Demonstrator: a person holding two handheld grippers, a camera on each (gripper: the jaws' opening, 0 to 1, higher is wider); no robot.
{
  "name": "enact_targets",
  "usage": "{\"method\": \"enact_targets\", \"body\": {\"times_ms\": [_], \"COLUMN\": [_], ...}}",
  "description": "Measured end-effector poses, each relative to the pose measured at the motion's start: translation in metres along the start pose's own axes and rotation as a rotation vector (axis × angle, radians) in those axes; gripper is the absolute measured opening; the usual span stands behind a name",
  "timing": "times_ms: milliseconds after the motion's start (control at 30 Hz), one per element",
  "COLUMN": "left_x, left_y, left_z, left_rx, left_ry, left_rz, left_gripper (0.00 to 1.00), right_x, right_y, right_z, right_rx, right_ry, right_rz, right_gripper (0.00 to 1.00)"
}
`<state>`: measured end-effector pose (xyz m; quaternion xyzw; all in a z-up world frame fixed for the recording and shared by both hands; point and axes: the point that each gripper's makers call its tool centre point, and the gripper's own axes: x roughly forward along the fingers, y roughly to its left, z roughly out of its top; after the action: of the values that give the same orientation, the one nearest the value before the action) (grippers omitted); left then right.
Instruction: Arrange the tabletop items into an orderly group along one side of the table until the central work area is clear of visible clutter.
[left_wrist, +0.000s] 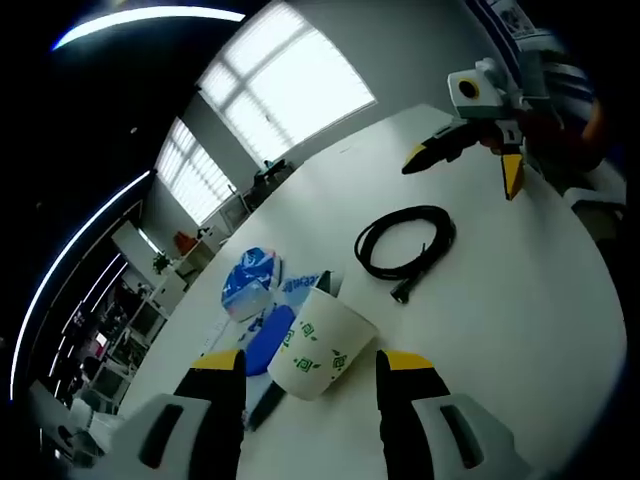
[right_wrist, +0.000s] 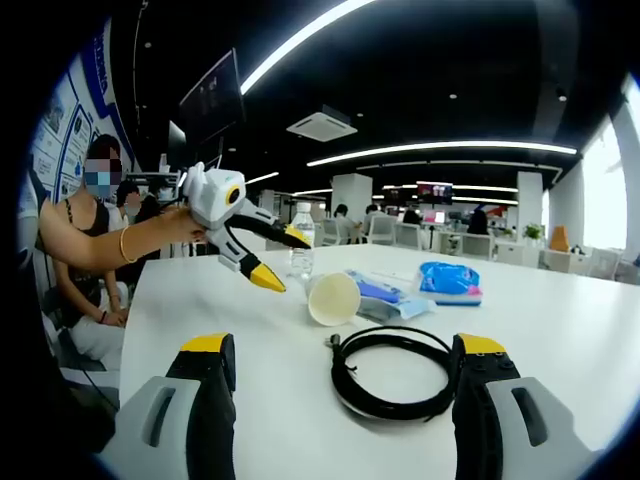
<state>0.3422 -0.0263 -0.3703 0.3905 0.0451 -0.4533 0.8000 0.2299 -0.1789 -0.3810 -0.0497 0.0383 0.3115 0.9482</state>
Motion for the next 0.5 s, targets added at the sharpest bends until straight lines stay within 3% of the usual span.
{"method": "enact_targets", "body": {"times_ms": [500], "left_x": [0.014], "left_y": [-0.013], "left_z": [0.011], "left_rx": [0.142], "left_ry": [0.067], "left_rz": [-0.098], "left_gripper": [0.53], "right_x": [-0.021], "right_y": [0.001], "right_z": [-0.005], "right_rx": [0.019], "right_ry": [-0.001], "right_rz": [-0.002], "right_gripper": [0.84]}}
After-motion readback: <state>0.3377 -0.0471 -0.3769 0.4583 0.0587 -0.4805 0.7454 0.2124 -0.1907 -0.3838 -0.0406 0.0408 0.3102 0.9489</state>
